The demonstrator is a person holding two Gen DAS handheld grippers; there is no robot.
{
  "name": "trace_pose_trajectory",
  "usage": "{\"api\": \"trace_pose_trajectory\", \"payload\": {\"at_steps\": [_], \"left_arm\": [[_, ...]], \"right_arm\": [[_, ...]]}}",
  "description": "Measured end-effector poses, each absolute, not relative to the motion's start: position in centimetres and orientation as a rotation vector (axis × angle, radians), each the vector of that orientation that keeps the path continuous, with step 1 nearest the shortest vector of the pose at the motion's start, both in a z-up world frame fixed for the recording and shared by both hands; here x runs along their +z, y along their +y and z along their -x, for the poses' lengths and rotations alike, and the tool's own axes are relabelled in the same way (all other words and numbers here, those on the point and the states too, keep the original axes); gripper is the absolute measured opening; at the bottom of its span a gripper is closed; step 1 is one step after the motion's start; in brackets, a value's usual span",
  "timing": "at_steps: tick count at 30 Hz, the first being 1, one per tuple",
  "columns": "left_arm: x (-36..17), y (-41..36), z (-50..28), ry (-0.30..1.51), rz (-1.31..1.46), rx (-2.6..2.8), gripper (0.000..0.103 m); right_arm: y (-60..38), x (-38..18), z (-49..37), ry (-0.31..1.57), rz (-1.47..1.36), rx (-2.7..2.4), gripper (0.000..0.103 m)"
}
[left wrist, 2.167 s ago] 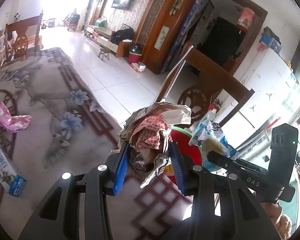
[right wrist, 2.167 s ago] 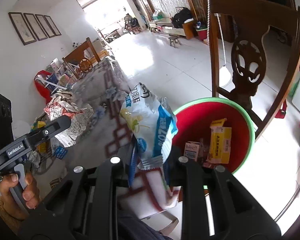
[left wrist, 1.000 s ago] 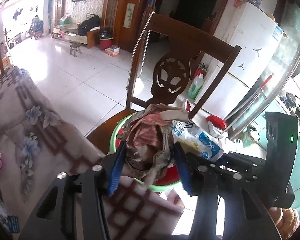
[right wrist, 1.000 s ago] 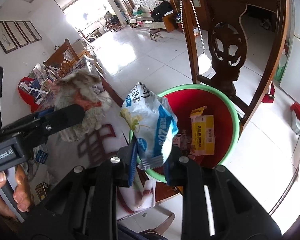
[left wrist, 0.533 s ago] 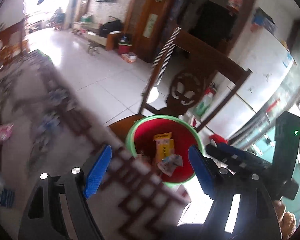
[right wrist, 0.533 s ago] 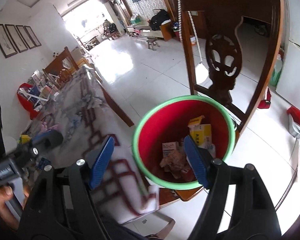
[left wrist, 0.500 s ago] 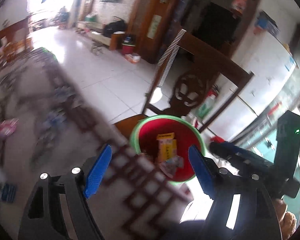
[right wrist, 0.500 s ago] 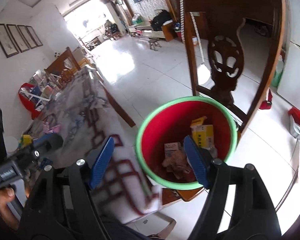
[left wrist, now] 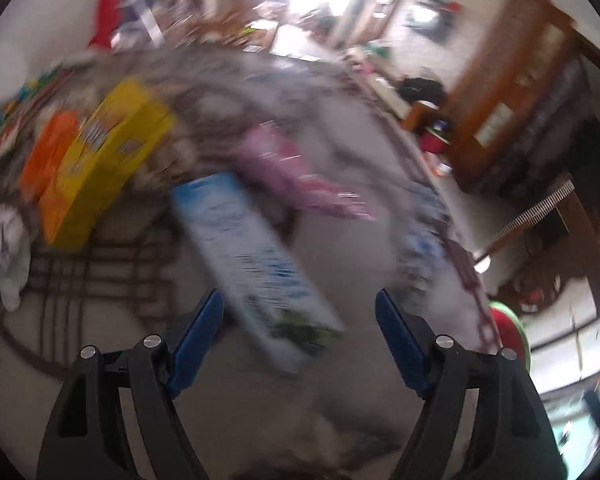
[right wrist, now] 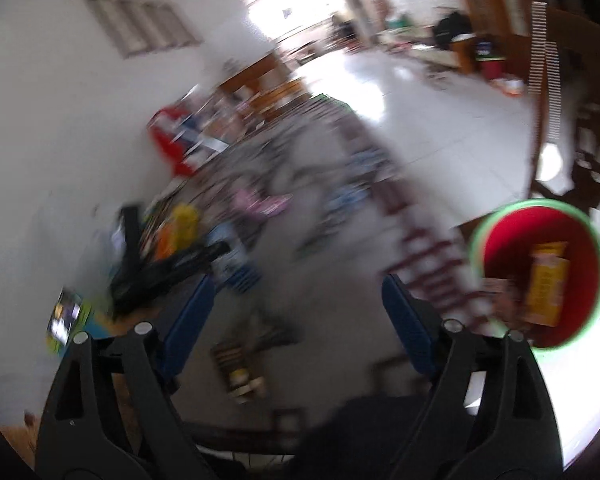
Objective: Collect trash
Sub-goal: 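Grasp the blue-and-white toothpaste box with the left tool while the right tool grasps the brown cigarette pack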
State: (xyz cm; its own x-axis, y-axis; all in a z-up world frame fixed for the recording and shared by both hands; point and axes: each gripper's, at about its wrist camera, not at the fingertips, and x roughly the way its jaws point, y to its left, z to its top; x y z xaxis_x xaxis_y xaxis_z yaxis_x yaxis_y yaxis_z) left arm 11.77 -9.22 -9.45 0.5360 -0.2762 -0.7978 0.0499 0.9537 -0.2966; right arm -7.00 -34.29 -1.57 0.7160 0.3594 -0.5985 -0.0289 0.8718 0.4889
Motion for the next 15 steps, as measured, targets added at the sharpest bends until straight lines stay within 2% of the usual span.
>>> {"api": "trace_pose_trajectory", "payload": {"at_steps": [5, 9, 10, 12, 15], "left_arm": [[-10.8, -9.6, -14.5, 1.033, 0.251, -0.131, 0.076], [-12.2, -10.1, -16.5, 1.086, 0.229, -0.08, 0.076], [-12.6, -9.9, -16.6, 1.091, 0.226, -0.086, 0.074], [-13.0, -10.2, -16.3, 1.094, 0.203, -0.105, 0.062], [-13.0, -9.8, -15.5, 1.081, 0.194, -0.166, 0.055]], "right_arm": [[-30.3, -1.8, 6.2, 0.78, -0.309, 0.239, 0.084], [-31.3, -2.5, 6.0, 0.796, -0.38, 0.248, 0.084], [-31.7, -2.6, 6.0, 0.801, -0.401, 0.253, 0.084], [-32.3, -2.9, 5.9, 0.817, -0.441, 0.268, 0.084], [-31.6, -3.3, 5.4, 0.864, -0.424, 0.284, 0.085]]}}
